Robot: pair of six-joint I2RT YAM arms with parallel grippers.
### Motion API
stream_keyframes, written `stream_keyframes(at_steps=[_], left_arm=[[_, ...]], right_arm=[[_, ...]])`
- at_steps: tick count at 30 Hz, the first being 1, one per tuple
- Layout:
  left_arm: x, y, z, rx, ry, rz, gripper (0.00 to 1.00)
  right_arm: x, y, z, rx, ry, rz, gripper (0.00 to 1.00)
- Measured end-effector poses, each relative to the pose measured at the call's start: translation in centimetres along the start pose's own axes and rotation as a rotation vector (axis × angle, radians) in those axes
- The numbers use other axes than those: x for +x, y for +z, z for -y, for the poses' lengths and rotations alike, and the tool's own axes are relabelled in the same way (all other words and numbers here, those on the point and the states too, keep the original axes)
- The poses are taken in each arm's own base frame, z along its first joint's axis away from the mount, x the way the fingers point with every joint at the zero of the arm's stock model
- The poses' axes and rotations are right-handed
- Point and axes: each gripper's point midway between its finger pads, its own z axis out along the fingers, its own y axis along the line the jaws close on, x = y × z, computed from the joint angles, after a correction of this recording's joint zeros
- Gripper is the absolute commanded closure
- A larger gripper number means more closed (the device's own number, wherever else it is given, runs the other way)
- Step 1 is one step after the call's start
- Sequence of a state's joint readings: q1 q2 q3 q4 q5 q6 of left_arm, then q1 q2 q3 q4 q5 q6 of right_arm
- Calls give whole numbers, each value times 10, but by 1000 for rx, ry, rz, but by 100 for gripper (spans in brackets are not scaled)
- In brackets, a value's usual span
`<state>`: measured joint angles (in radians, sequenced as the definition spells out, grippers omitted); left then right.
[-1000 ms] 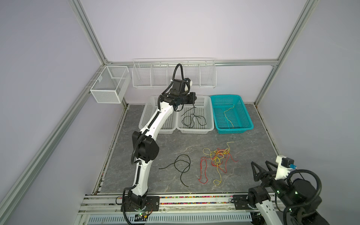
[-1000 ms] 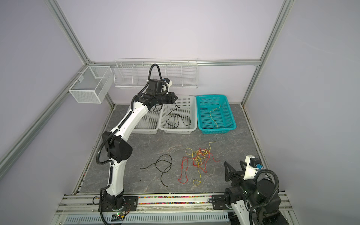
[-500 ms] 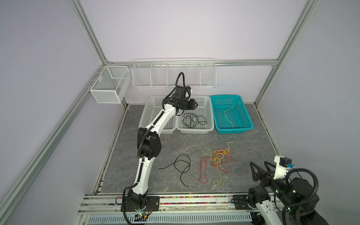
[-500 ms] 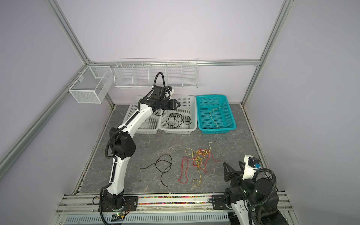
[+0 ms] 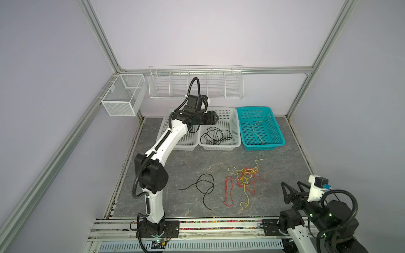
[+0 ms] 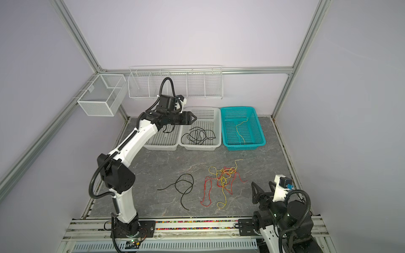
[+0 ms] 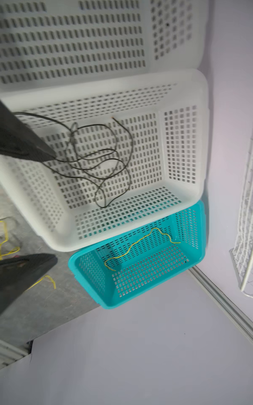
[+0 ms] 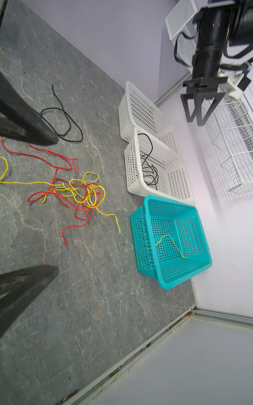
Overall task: Untangle the cables
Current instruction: 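Open the left gripper to drop the black wire into the white basket, then move the left gripper down to the remaining black wire on the table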
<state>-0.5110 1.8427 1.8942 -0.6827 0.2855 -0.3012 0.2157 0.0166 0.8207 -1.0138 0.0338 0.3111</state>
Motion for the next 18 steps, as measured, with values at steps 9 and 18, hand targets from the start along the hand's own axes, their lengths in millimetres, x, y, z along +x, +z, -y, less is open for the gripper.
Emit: stream_keyframes(at_steps=[9, 18], left_arm=[[102, -76, -18, -52, -174, -27, 25], [213, -111, -43, -172, -392, -42, 23]], right_arm=[[2, 2, -1, -8, 0, -9, 13], [4, 3, -1, -10, 0, -15, 13]])
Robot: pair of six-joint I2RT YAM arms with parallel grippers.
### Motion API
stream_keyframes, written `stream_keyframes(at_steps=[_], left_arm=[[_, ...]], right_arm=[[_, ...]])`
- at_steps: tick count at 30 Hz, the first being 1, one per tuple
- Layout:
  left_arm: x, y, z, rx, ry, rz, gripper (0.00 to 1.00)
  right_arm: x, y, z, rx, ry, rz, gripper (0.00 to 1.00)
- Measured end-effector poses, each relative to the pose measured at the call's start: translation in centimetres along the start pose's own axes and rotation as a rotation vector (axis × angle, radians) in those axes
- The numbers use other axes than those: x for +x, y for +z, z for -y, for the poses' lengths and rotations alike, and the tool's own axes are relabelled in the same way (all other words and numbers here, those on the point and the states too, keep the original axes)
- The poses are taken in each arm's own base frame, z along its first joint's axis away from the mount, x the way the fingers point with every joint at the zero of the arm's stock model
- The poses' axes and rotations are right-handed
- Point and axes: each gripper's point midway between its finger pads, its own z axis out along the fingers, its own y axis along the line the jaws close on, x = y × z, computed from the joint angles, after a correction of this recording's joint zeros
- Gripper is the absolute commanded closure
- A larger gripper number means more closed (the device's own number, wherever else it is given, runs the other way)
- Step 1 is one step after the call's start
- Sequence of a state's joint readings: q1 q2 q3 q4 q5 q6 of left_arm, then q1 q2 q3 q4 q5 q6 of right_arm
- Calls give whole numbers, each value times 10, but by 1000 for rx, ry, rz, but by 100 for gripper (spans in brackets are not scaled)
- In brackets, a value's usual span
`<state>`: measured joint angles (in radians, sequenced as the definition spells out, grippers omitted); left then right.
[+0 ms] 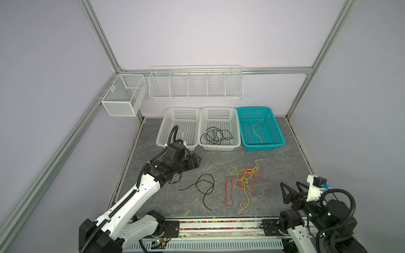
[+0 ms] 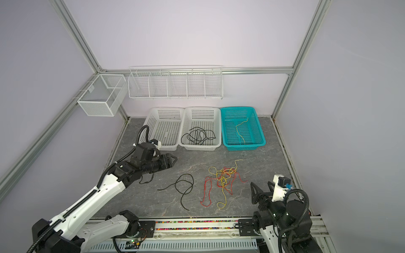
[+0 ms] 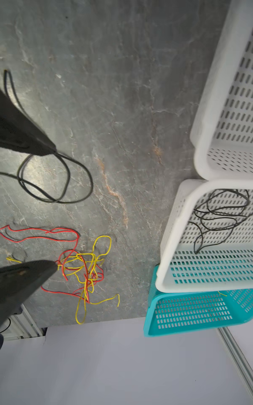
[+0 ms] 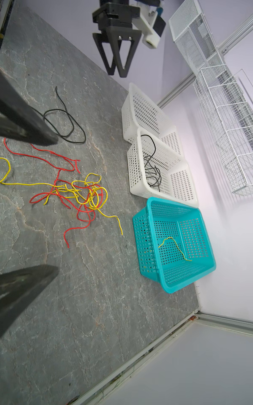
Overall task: Untangle the cables
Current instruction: 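Move the left gripper down to the remaining black wire on the table, then grasp the black wire with the left gripper and lift it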
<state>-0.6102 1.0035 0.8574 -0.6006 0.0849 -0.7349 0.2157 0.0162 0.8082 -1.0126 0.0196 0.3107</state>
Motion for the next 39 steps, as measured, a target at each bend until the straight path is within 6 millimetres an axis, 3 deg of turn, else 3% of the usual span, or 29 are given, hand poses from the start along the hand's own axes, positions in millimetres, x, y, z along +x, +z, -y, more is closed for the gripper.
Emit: stream_keyframes(at_steps=[6, 14, 19, 31, 39], left_arm=[[25, 5, -31, -76, -105, -7, 24], [83, 37, -68, -160, -136, -154, 28], [111, 53, -77, -179, -129, -225, 30], [125, 73, -84, -210, -131, -262, 39], [124, 89, -81, -226, -110, -273, 58]], right_arm=[[0, 0, 0, -1, 0, -1, 13], [1, 0, -3, -17, -3, -6, 13], [2, 0, -4, -31, -7, -11, 13], [2, 0, -5, -37, -9, -13, 13], [2, 0, -6, -45, -11, -16, 13]])
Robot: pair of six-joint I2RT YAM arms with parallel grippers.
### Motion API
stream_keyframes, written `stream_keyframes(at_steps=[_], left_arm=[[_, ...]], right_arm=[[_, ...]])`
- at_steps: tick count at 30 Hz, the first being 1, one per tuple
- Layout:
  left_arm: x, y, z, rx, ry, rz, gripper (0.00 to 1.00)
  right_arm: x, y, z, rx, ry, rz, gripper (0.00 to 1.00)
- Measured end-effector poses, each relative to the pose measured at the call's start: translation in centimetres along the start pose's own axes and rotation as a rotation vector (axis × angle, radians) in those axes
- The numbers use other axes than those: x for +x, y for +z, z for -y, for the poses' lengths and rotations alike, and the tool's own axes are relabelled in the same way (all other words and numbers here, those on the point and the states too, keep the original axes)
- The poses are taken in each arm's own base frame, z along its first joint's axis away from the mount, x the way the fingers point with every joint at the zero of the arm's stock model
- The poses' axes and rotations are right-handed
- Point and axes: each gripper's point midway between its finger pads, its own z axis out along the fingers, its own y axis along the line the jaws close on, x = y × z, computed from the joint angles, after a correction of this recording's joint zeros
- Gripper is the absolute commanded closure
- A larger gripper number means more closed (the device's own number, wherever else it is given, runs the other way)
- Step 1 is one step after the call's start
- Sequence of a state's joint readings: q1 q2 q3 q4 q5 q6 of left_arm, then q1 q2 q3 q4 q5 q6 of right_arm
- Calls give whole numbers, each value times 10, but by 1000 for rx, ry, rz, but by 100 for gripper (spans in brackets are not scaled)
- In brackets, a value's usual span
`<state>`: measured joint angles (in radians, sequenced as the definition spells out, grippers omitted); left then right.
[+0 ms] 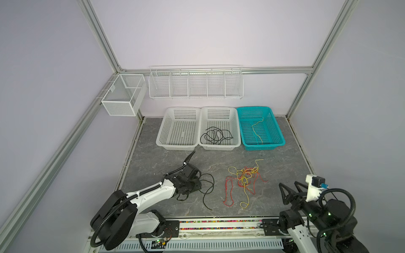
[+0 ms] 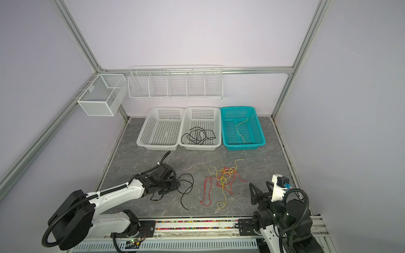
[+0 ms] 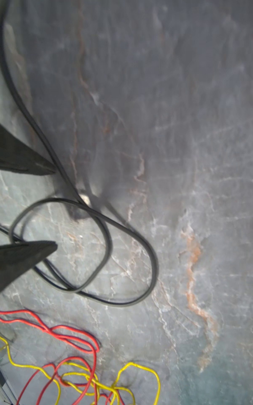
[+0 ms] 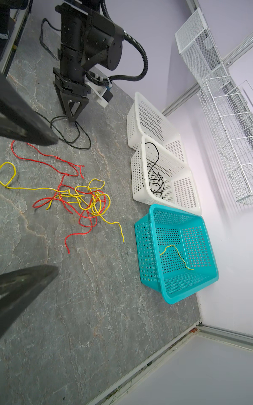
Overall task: Untangle the cables
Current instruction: 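Grasp the black wire with the left gripper and lift it, then carry the black wire over the middle white basket with the left gripper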
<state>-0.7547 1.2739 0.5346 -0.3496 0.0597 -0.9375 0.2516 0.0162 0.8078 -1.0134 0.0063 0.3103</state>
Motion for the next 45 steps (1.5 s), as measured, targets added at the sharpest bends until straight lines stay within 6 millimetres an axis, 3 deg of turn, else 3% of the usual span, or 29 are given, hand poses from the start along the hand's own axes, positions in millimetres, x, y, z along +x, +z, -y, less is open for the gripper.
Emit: stream_keyframes(at_steps=[14, 17, 25, 28, 35, 45], left_arm=[[-5, 9, 0, -27, 39, 4, 96], [-5, 9, -1, -34, 49, 8, 100], [-4, 2, -6, -66, 63, 5, 100], [-10, -12, 1, -45, 75, 32, 100], [-38, -72, 39, 98, 119, 183, 100], [-60, -151, 80, 213, 177, 288, 100]], right_arm=[[0, 0, -1, -5, -2, -2, 12], [1, 0, -1, -5, -1, -4, 12], [2, 0, 0, -5, -2, -10, 12], [2, 0, 0, -5, -2, -9, 12], [2, 0, -1, -9, -3, -11, 12], [2, 0, -1, -9, -3, -11, 12]])
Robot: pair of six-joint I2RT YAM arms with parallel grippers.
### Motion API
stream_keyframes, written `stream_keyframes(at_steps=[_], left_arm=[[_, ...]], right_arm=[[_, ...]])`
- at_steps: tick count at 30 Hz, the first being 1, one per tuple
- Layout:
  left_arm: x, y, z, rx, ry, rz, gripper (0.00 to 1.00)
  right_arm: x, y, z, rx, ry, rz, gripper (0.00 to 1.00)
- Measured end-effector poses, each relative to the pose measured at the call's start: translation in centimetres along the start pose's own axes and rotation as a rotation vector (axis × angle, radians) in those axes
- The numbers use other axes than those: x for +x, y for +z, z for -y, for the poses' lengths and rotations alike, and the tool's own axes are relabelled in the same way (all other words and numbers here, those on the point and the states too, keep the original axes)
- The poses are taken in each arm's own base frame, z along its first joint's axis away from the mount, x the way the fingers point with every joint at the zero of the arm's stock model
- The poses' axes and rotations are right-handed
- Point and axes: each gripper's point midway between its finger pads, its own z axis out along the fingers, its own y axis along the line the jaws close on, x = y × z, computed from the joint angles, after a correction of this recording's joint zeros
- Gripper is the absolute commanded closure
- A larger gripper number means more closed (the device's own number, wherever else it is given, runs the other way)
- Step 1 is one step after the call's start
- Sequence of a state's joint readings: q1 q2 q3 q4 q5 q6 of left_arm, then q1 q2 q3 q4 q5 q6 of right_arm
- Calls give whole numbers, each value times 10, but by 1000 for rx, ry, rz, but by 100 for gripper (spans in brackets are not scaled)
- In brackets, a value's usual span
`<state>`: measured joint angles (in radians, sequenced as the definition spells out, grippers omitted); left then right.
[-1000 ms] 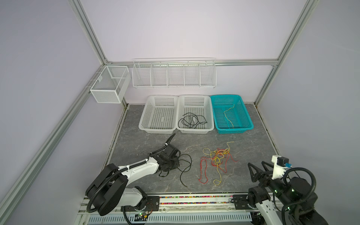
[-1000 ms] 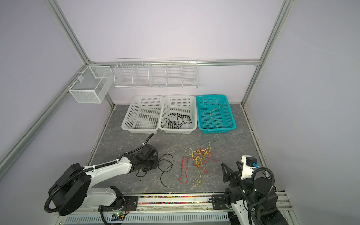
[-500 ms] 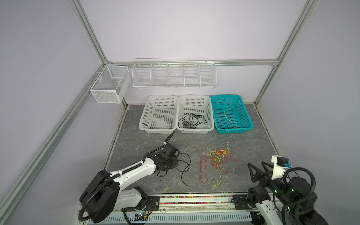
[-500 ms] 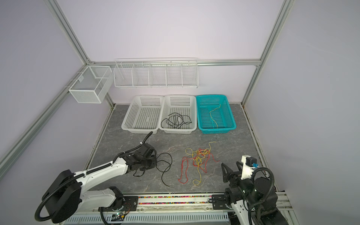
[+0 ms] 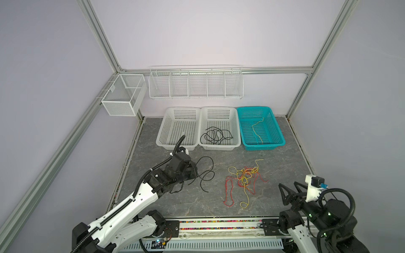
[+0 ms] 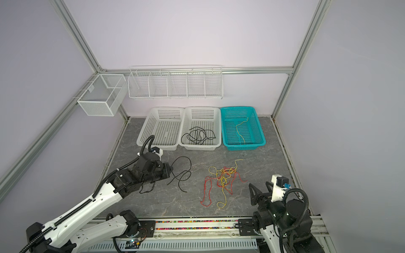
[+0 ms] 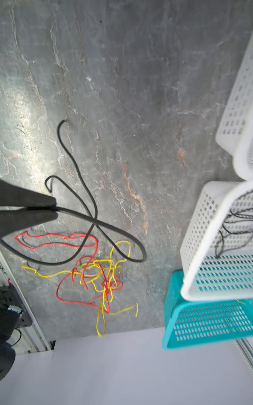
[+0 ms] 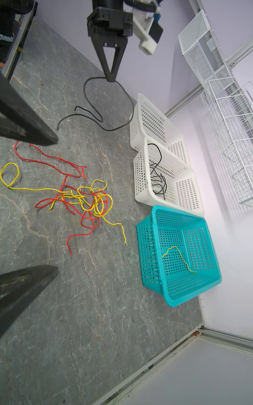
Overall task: Untangle the cables
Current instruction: 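Carry the black wire over the middle white basket with the left gripper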
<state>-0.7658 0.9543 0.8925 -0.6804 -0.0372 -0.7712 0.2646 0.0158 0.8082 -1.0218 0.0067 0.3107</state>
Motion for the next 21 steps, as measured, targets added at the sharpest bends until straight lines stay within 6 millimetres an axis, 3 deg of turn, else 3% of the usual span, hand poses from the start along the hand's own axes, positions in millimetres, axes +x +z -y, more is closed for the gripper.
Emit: stream_keyframes(at_steps=[8, 16, 21], left_arm=[[-56, -51, 59, 115, 68, 109, 100], [-95, -51, 96, 113, 166, 144, 100], [-129, -54, 127, 132, 223, 203, 100]], right_arm=[[0, 0, 0, 0, 0, 0, 12], [0, 0, 0, 0, 0, 0, 12], [0, 0, 0, 0, 0, 0, 12]])
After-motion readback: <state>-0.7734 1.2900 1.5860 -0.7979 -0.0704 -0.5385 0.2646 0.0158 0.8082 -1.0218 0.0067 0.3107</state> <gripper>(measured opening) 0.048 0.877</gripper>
